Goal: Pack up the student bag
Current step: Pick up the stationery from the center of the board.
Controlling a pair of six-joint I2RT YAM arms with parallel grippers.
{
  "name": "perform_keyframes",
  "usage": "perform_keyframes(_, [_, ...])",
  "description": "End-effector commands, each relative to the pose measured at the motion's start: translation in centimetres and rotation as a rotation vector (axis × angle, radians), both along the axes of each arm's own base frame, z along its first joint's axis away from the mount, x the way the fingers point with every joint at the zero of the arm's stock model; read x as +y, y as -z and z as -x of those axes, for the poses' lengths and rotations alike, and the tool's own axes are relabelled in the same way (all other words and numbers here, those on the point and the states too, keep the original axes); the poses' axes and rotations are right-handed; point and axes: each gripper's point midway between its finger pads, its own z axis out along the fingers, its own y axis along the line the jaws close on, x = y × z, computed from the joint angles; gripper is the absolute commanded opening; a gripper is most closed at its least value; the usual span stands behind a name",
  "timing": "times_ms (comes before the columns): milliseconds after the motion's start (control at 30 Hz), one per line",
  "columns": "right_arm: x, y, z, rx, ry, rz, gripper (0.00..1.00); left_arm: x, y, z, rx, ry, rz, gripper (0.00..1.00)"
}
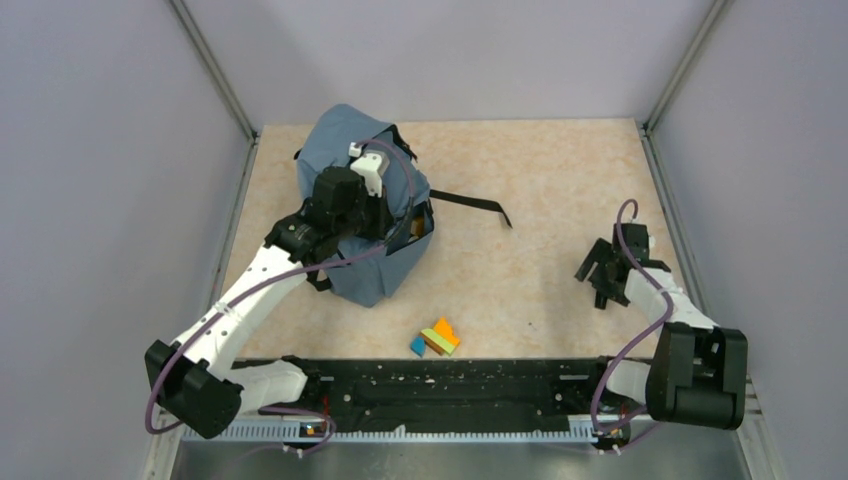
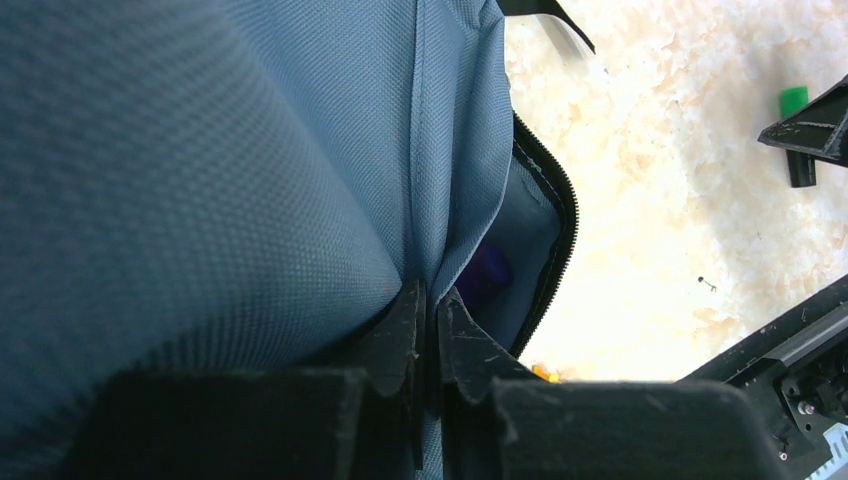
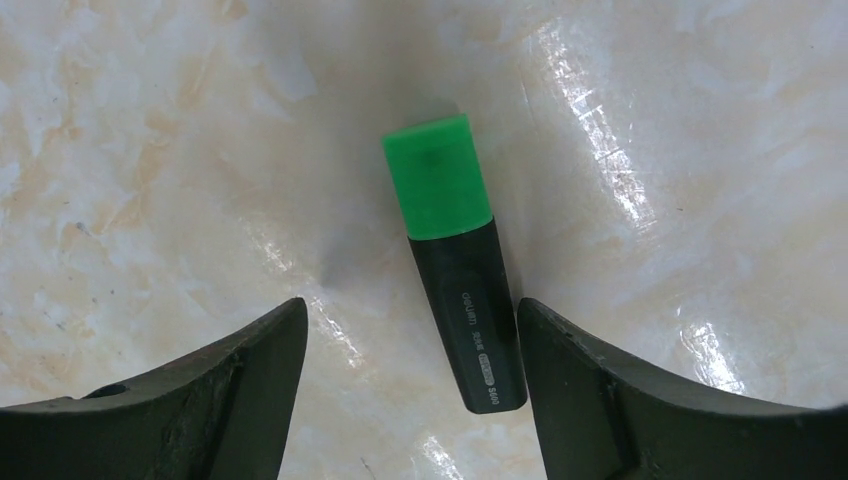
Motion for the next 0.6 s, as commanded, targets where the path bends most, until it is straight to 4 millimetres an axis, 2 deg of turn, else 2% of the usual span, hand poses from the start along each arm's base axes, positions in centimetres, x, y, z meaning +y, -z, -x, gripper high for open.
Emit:
perform_keyframes(0, [-0.6,-0.1,0.2,0.003,0.045,0.022,0.71,-0.6,-4.9,-0.4,-0.131,-0.002,0.121,0.06])
perform_keyframes(500, [0.0,1.6,-0.2,0.085,-0.007,-0.012,0.28,-0.5,-4.7,-0.5,-0.128,-0.007,0.117,0.06])
perform_keyframes(567, [0.3,1.9,-0.3,0.092,-0.024,-0.026,0.17,-0.5,-4.7,-0.5,-0.129,-0.01,0.116,0.06])
